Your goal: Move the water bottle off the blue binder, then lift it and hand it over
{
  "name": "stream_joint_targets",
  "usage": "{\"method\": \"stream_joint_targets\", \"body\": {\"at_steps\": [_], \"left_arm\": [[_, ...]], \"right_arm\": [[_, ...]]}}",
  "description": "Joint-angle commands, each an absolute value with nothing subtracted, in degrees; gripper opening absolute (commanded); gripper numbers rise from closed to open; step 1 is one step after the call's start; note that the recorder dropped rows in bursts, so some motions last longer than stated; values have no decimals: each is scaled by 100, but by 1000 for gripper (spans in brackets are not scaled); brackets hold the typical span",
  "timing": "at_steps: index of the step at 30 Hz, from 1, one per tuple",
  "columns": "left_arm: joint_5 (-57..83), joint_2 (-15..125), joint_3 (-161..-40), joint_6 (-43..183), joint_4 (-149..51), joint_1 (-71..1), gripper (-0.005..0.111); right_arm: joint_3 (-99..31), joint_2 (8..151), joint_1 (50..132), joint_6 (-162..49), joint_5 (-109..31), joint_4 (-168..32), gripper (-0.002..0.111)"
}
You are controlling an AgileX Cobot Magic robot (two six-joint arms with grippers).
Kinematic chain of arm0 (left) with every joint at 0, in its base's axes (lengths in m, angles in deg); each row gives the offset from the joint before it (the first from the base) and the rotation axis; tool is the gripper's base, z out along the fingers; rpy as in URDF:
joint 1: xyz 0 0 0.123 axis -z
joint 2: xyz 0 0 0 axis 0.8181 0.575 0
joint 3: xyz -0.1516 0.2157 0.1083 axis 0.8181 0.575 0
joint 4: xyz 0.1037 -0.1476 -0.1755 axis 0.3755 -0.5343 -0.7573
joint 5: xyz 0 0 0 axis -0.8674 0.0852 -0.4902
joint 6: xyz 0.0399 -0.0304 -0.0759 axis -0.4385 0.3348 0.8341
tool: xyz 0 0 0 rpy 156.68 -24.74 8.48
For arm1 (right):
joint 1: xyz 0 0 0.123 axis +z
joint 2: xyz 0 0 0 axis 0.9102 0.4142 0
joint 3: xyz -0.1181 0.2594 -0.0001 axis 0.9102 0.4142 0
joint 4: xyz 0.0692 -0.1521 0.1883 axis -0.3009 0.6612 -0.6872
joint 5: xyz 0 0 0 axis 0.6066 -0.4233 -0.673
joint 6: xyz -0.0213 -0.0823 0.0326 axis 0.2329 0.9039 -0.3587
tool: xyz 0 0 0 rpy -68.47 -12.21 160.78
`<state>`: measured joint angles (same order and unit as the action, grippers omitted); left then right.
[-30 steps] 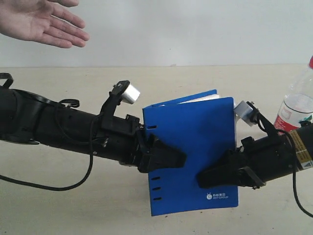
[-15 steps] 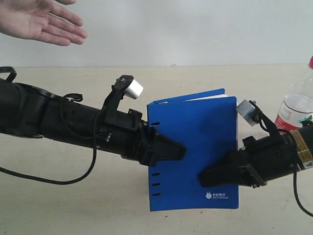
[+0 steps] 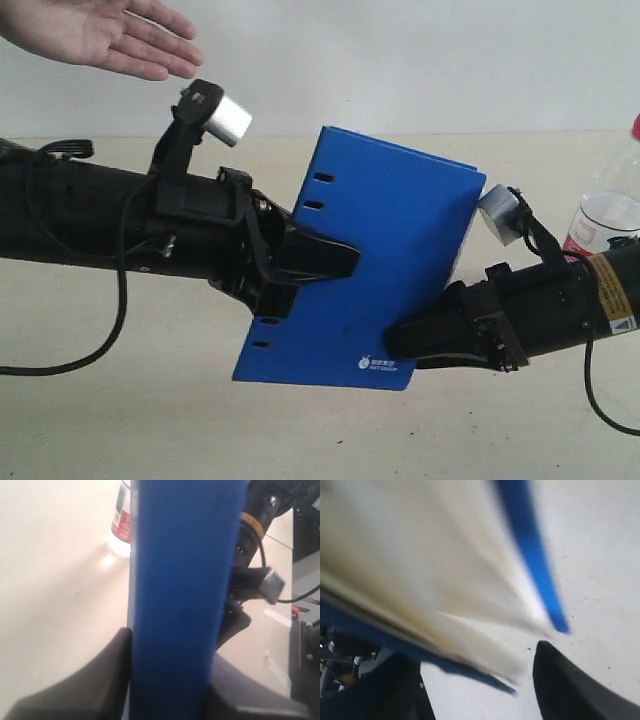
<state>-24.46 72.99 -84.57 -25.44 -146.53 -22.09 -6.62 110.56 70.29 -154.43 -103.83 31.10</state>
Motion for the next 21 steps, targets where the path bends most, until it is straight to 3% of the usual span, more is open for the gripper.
{"method": "stream_joint_targets", "body": {"at_steps": [1, 14, 15, 17, 18, 21], "left_arm": [[-2301, 6640, -8156, -2530, -14859, -2102, 4], [-1646, 5765, -7500, -2189, -14842, -2102, 4], [-1596, 5700, -7435, -2120, -14845, -2102, 4], [-1531, 5479, -7209, -1957, -14859, -2102, 4], [-1531, 5367, -7019, -1817, -14859, -2102, 4], [-1522, 5100, -6525, -1714, -14859, -2102, 4]], "right_arm": [[-659, 11055, 7066, -15478, -10322, 3208, 57], [-659, 11055, 7066, -15630, -10303, 3208, 56], [-659, 11055, 7066, -15682, -10408, 3208, 52], [-659, 11055, 7066, -15696, -10721, 3208, 24], [-659, 11055, 7066, -15603, -10762, 3208, -1], [-659, 11014, 7066, -15536, -10663, 3208, 0]]}}
